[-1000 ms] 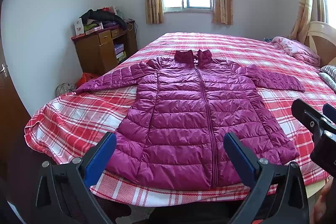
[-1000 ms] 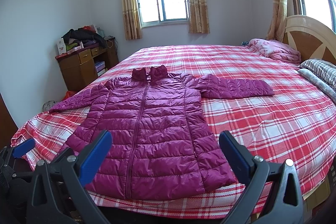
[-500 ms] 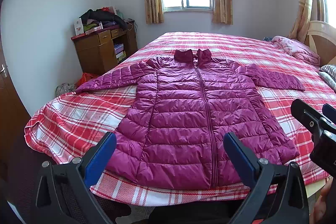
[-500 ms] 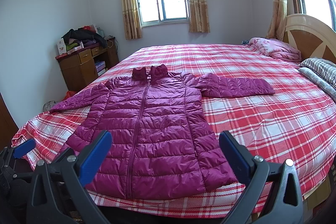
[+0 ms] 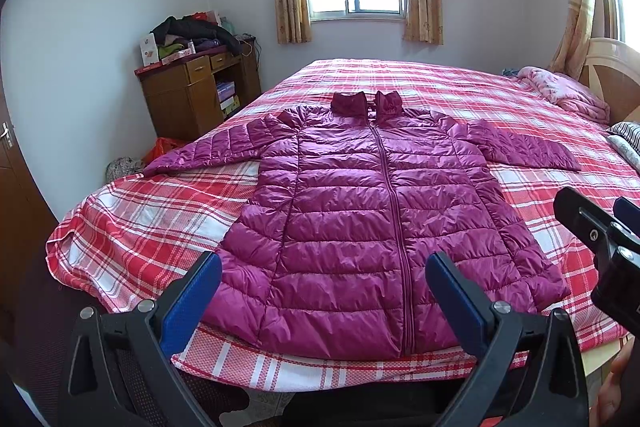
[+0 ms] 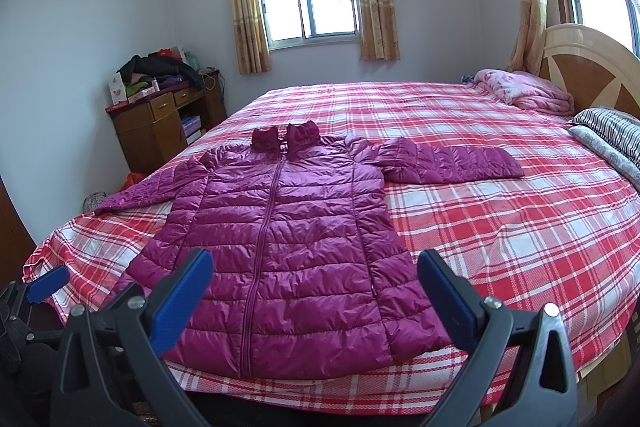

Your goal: Fold large clothes

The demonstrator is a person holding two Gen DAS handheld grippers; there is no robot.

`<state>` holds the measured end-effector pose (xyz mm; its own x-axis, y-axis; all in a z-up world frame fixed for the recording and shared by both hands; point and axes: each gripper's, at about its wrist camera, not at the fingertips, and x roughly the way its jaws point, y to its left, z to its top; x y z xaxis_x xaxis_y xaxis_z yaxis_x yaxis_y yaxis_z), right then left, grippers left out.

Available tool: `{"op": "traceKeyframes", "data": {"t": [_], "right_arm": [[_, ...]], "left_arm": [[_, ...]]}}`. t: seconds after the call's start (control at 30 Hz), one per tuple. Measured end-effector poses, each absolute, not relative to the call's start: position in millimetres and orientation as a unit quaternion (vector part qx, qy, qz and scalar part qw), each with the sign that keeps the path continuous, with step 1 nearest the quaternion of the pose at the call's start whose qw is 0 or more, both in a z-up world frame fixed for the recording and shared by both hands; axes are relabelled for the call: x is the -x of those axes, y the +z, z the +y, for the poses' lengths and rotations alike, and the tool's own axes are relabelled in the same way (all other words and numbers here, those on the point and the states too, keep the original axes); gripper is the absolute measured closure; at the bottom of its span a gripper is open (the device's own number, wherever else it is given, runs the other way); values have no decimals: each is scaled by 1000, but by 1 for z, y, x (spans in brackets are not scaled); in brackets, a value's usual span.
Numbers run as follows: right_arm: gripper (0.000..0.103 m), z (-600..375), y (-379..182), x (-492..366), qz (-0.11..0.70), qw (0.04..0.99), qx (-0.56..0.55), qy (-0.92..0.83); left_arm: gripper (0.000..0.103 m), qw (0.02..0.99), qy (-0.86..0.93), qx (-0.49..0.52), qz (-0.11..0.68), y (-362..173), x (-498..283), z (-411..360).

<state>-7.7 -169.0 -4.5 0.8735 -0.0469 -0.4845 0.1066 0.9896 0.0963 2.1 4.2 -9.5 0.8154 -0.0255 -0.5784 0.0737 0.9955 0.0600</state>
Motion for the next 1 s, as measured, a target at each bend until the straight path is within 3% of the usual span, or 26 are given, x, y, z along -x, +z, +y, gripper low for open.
{"op": "traceKeyframes", "data": {"t": [0.63, 1.0], "right_arm": [[0, -171, -16, 2, 273, 958, -78, -36], [0, -246, -53, -52, 331, 928, -166, -50]], "left_arm": [[1, 942, -31, -44, 332, -23, -16, 0], [1, 945, -62, -55, 317, -39, -87, -13]]}}
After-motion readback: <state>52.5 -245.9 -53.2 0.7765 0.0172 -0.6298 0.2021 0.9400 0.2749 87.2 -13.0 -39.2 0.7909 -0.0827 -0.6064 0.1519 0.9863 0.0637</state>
